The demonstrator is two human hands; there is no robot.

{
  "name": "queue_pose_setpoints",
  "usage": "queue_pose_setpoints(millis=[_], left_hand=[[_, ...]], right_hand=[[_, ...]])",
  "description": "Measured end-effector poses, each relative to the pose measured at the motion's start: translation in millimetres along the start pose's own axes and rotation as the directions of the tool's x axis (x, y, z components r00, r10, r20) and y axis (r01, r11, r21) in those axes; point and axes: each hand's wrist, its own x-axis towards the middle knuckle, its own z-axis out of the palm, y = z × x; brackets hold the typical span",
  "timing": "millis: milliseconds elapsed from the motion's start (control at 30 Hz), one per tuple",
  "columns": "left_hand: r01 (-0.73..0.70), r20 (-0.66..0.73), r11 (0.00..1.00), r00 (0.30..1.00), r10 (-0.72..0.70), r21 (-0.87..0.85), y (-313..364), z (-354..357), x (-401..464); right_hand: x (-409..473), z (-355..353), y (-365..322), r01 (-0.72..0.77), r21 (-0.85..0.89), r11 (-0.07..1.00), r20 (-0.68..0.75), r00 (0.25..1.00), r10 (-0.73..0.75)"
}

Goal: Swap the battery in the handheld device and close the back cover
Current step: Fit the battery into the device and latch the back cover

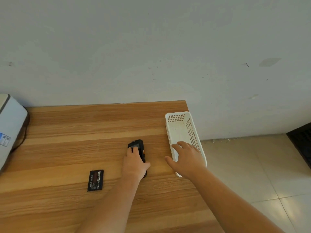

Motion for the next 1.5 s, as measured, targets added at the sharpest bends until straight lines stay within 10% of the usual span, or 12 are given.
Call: queue_pose_setpoints(millis=[700, 1500], left_hand=[[0.129, 0.115, 0.713, 0.991, -0.068, -0.689, -40.8, -16.6, -1.4], [0.23, -0.044, 0.929, 0.966, -0.253, -0.289, -30.0, 1.6, 18.0]], right_hand=[[3.6, 3.1, -14.7, 0.038, -0.07, 0.997, -0.008, 0.999, -0.038], [9.0, 5.0, -3.8, 0.003, -0.044, 0.999, -0.022, 1.0, -0.004]])
